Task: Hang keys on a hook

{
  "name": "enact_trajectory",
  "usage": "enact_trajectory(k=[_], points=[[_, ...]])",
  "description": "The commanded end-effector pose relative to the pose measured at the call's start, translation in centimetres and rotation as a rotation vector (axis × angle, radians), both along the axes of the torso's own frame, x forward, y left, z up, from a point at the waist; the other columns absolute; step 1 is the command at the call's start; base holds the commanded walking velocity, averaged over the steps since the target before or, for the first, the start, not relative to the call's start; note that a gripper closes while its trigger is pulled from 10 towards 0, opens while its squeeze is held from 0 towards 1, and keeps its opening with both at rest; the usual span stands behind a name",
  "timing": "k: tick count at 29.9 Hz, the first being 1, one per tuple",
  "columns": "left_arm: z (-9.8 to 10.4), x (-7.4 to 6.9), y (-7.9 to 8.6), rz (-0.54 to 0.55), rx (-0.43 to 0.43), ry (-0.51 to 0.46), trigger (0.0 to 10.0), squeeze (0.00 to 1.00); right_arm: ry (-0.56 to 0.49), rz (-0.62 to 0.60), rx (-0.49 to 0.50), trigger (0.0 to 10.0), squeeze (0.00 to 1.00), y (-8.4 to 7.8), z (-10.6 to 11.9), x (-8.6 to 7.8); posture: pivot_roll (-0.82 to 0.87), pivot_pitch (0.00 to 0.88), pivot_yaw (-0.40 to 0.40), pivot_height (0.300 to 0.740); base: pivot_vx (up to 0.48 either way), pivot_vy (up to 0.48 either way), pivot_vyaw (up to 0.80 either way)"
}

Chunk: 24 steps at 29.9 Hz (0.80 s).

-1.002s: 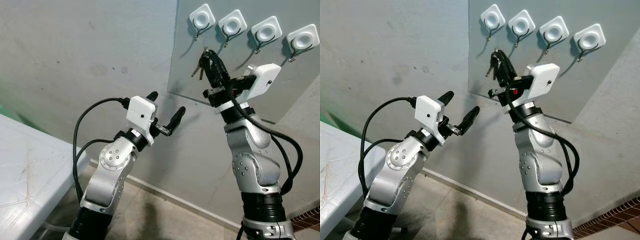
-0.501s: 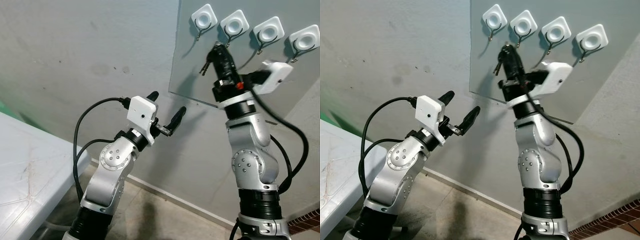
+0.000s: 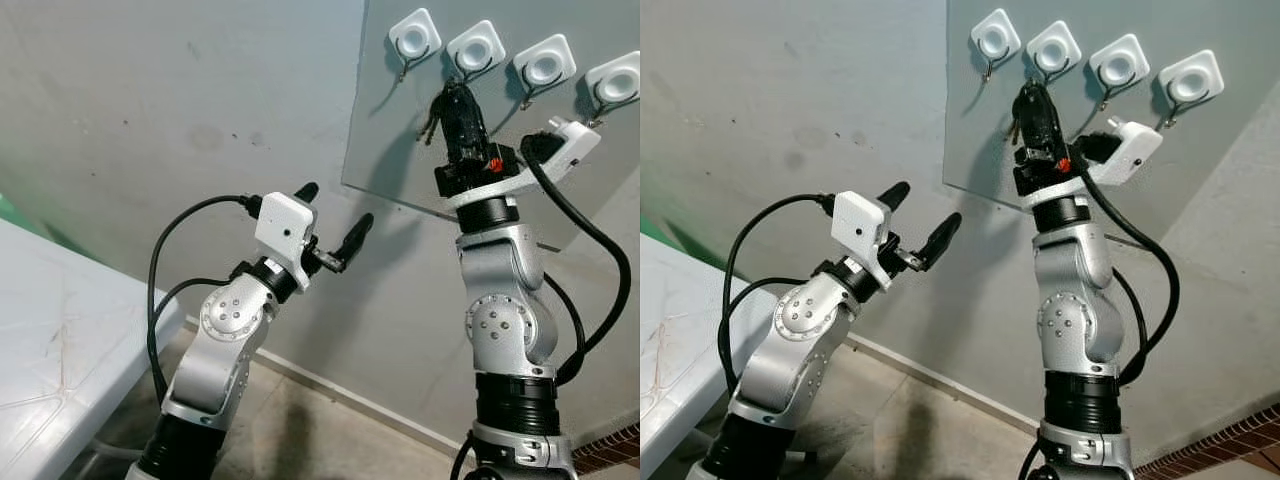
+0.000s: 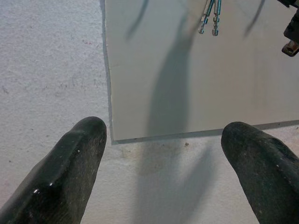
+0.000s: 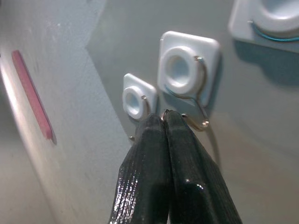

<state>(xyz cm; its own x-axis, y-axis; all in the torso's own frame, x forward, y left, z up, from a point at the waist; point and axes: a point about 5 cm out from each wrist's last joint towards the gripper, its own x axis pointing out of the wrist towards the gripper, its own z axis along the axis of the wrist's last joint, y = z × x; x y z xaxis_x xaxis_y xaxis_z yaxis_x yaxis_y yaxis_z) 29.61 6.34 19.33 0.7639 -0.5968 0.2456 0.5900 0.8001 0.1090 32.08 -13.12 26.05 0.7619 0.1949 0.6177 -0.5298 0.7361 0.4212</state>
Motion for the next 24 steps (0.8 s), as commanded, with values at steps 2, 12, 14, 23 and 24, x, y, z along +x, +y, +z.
enact_trajectory(k=[2, 12, 14, 23, 24], points=[[0.2, -0.1, -0.1, -0.011, 0.012, -0.016, 10.0, 0.0, 0.002, 0.015, 0.036, 10.0, 0.0, -0.1, 0.2, 0.0, -0.03, 0.045, -0.01, 0.732, 0.0, 0.0, 0.0], [0.0, -0.2, 0.0, -0.005, 0.012, -0.008, 10.0, 0.0, -0.002, 0.045, 0.06, 10.0, 0.0, 0.2, 0.1, -0.3, -0.03, 0.047, -0.009, 0.732, 0.0, 0.0, 0.0], [0.0, -0.2, 0.0, -0.004, 0.012, -0.007, 10.0, 0.0, -0.009, 0.054, 0.06, 10.0, 0.0, 0.3, 0.2, -0.4, -0.03, 0.048, -0.009, 0.732, 0.0, 0.0, 0.0], [-0.1, -0.2, 0.2, 0.006, 0.008, -0.001, 10.0, 0.0, -0.042, 0.082, 0.05, 10.0, 0.0, 0.5, 0.1, -1.1, -0.03, 0.05, -0.006, 0.732, 0.0, 0.0, 0.0], [-0.1, -0.2, 0.1, 0.006, 0.007, -0.001, 10.0, 0.0, -0.043, 0.083, 0.052, 10.0, 0.0, 0.5, 0.1, -1.1, -0.03, 0.049, -0.006, 0.732, 0.0, 0.0, 0.0]])
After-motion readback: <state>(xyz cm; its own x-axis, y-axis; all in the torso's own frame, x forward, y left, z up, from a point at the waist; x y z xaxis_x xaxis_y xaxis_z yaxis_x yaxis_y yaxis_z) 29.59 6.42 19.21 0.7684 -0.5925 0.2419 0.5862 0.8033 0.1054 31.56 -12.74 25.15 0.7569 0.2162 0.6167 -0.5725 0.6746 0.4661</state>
